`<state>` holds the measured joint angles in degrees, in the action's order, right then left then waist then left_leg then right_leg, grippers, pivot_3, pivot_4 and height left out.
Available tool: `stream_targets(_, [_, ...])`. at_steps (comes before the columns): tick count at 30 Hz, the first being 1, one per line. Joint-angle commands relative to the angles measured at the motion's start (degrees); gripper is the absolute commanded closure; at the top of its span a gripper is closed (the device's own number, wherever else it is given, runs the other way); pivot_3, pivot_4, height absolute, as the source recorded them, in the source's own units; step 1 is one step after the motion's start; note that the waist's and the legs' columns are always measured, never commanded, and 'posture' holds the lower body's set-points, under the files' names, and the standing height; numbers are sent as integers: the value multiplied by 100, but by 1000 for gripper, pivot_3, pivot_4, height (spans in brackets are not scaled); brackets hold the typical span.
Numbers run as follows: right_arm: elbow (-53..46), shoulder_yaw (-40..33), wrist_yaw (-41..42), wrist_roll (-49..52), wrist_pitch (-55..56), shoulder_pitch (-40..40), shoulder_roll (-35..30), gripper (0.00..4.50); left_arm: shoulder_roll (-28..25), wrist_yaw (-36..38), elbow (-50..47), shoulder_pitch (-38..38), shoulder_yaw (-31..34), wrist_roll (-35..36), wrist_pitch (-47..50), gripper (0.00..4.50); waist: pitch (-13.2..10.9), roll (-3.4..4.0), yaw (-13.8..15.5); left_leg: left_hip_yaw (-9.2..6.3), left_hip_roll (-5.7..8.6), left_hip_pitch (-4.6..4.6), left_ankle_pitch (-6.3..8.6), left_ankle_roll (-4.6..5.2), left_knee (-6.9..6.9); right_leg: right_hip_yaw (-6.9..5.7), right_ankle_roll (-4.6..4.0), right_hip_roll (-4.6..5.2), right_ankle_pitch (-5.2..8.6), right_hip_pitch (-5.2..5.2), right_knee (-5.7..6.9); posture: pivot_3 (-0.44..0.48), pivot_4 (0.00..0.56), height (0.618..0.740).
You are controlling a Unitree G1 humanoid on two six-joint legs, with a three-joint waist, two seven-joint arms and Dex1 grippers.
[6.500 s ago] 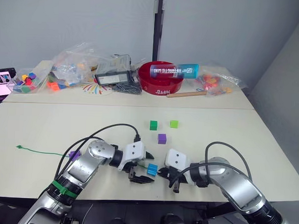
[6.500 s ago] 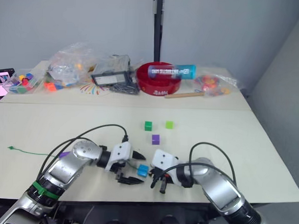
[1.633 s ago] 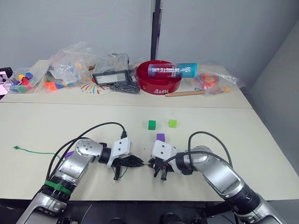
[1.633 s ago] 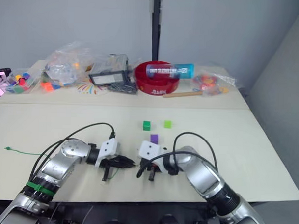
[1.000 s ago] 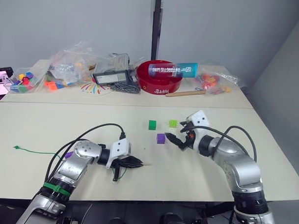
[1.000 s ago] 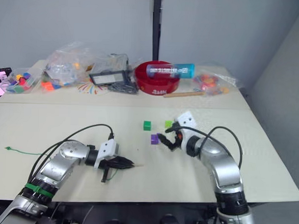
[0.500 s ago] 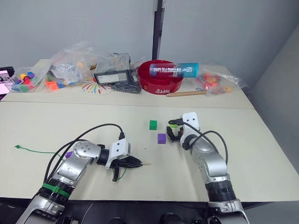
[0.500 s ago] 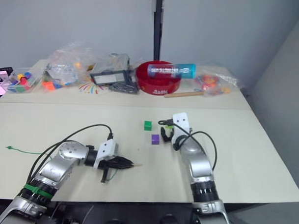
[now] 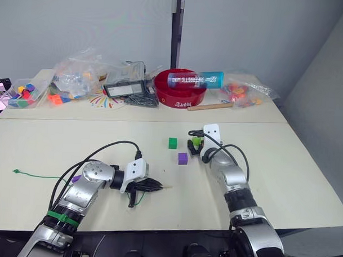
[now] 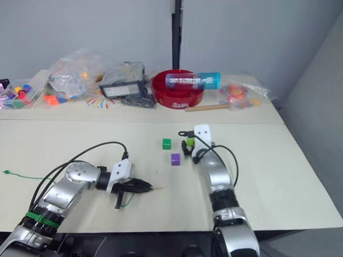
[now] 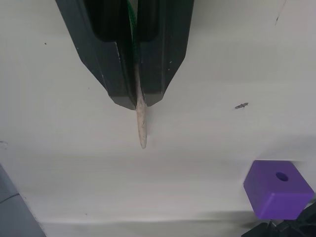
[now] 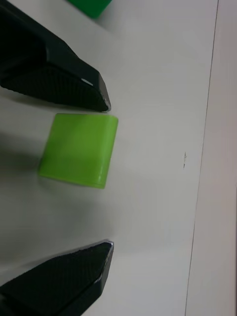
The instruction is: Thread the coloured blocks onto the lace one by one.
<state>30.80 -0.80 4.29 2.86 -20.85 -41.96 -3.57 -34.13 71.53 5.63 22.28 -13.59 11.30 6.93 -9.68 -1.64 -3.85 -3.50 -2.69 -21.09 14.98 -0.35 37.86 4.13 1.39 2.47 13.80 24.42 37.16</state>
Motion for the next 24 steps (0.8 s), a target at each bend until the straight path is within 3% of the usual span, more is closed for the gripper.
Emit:
stream_targets(1, [217,-130,-139,-14,161,-27,-11,1470,-55,-19,-188,-8,101,75,34,4500,0,1,4,0,0,0,0,0,0,0,0,0,0,0,0,0,150,731])
stream_targets(6, [129,-155,-114,29,220,24,-14,3215,-60,-21,-174,5,110,67,44,4500,0,1,26,-2,1,-1,0,0,0,0,1,1,-1,-2,-1,0,150,731])
stream_targets(7, [32,-176,-129,35,196,61,-35,3304,-55,-23,-163,13,107,66,43,4500,0,1,27,-2,1,-1,0,0,0,-1,1,1,-1,-2,-1,0,150,731])
stream_targets(13, [-1258,-248,-39,166,-175,526,-188,3303,-26,-15,-136,38,98,77,31,4500,-2,4,44,-5,1,-7,0,0,0,-1,2,1,0,0,-3,0,150,731])
stream_targets(20, [-5301,129,466,667,-1844,1921,-537,3303,-24,36,14,107,124,68,-51,4500,-12,24,18,-6,1,-16,0,0,-2,-1,3,0,0,10,-2,0,150,731])
stream_targets(24, [-6970,441,548,995,-2777,2746,-675,3303,-37,87,84,136,131,66,-92,4500,-12,24,2,-11,1,-13,1,2,-4,-1,4,-4,1,9,-3,0,150,731])
